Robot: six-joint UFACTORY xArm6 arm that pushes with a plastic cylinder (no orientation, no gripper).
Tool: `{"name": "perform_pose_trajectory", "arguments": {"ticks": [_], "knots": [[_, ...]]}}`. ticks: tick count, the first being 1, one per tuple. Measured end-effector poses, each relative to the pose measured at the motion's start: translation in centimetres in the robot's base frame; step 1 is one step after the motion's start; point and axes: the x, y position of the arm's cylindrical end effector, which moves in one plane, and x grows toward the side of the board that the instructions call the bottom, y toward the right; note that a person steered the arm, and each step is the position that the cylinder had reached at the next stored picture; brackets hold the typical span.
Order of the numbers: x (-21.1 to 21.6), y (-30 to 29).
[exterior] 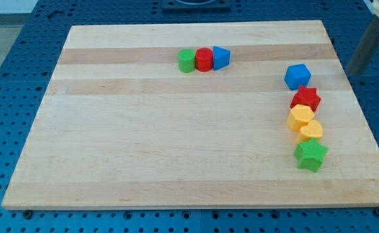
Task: Separate yellow hexagon from the group of blocks
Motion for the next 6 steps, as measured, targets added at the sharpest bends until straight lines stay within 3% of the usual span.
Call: {"name": "perform_pose_trajectory", "arguments": {"ticks": [5, 6], "knots": [[9.1, -5.6], [9.6, -9.4]]}}
